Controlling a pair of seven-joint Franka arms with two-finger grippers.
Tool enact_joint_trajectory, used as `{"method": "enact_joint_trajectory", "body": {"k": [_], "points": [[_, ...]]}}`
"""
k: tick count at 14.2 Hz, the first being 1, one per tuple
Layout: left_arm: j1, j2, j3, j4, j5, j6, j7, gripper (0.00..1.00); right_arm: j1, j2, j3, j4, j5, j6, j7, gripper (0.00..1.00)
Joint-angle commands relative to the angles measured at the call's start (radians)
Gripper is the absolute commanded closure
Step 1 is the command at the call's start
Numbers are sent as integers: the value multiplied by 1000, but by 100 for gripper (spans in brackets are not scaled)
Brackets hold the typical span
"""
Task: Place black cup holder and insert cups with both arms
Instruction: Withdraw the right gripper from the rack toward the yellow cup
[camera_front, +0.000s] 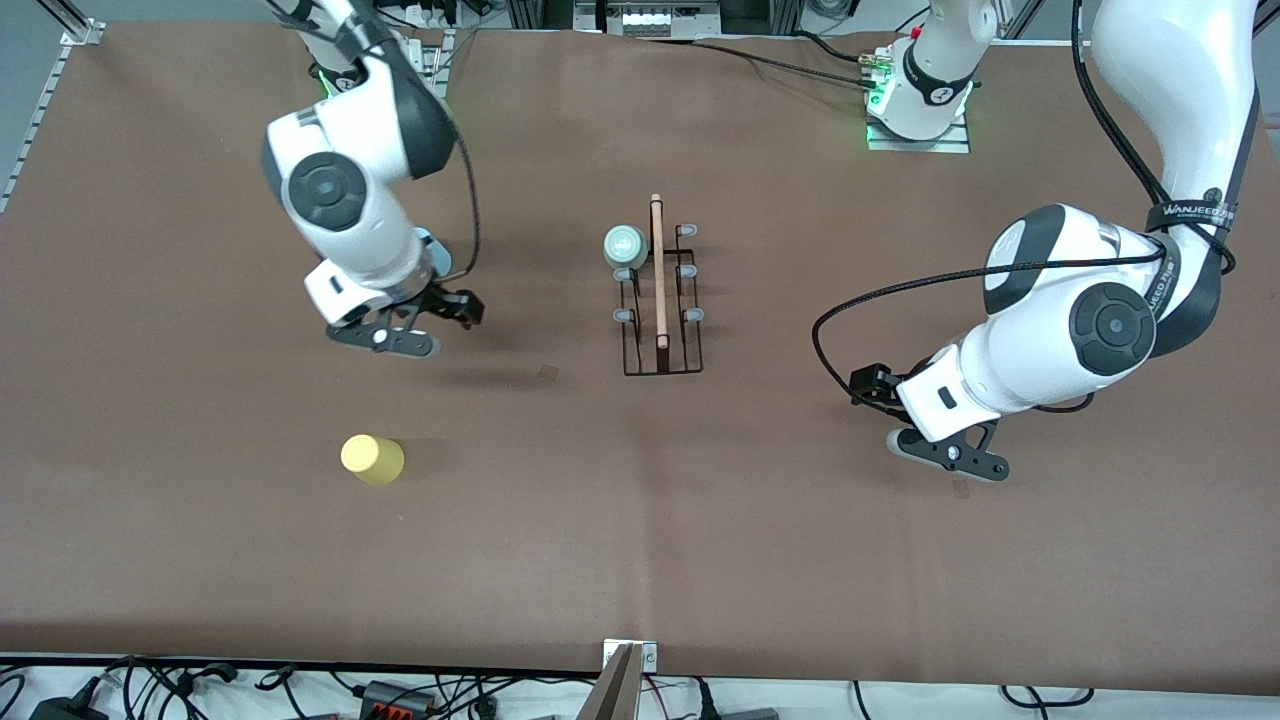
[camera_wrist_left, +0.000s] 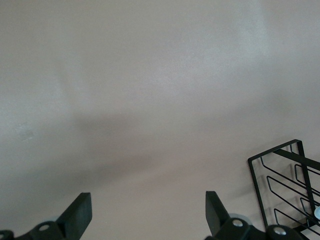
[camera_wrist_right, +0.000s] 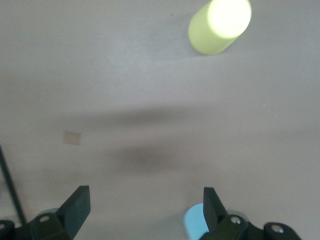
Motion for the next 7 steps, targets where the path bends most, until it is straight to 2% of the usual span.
{"method": "enact_joint_trajectory", "body": {"k": [1,4,7], "points": [[4,-5,-3,1,-2,7,18,0,-96,6,14,-2,-11,2,-177,0],[5,-11,-1,4,0,7,18,0,-182,32,14,3,-10,43,-352,0],[10,-25,-3,4,1,6,16,0,-247,90,14,56,-13,51,-498,0]]}}
